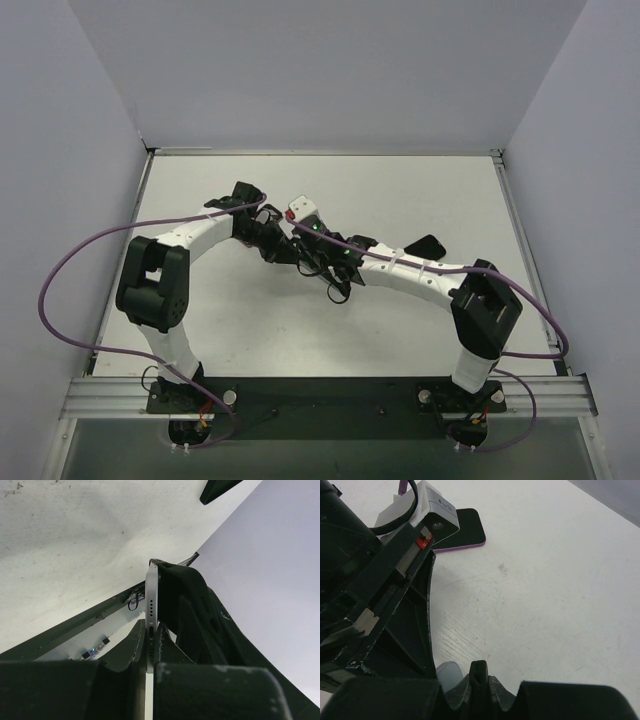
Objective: Take the phone out of the phone case
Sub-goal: Remove the phone case from the phone.
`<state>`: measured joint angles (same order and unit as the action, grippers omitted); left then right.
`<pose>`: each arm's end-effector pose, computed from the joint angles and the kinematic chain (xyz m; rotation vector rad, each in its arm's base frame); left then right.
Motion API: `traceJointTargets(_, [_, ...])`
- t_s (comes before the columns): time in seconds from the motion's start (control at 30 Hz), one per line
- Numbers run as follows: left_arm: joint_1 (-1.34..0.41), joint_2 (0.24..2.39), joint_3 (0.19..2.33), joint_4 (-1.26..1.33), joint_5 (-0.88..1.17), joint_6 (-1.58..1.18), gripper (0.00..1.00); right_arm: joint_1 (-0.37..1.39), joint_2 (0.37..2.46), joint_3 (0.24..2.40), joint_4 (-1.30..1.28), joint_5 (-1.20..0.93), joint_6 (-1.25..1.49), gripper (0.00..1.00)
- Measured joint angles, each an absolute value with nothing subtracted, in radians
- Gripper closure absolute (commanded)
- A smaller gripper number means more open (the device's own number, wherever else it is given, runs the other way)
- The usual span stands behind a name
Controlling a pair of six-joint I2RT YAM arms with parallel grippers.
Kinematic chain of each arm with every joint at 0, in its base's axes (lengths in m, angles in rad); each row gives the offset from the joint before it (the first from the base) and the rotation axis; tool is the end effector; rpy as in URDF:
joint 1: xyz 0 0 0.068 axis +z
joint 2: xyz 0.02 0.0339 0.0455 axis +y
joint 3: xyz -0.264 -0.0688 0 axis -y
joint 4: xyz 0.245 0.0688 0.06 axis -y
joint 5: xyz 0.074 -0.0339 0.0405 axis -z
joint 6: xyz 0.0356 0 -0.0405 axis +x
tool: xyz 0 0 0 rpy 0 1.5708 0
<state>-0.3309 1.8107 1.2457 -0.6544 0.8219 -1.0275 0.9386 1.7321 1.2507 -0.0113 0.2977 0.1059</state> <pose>0.3278 -0.1402 0.1972 0.7074 -2.5454 1.1868 0.2463 0.3186 0.2627 -0.6607 1.9487 0.3451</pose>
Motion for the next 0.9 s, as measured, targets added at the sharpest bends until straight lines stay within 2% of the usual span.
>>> traceJointTargets(0.33, [-0.301, 1.814, 1.246, -0.685, 0.813, -1.008, 1.0, 0.917, 1.732, 1.282, -0.039, 0.369, 0.039, 1.0])
traceJointTargets(0.63, [-0.288, 1.796, 1.285, -0.678, 0.825, -1.013, 1.0, 0.85, 1.841, 1.523, -0.258, 0.383, 0.042, 1.0])
traceJointTargets(0.77, [-0.277, 1.785, 1.298, -0.694, 0.797, -0.995, 1.0, 0.799, 1.864, 1.593, -0.303, 0.332, 0.072, 1.0])
traceJointTargets(0.9, [-0.253, 1.769, 1.298, -0.694, 0.792, -0.975, 1.0, 0.655, 1.864, 1.681, -0.34, 0.189, 0.155, 1.0])
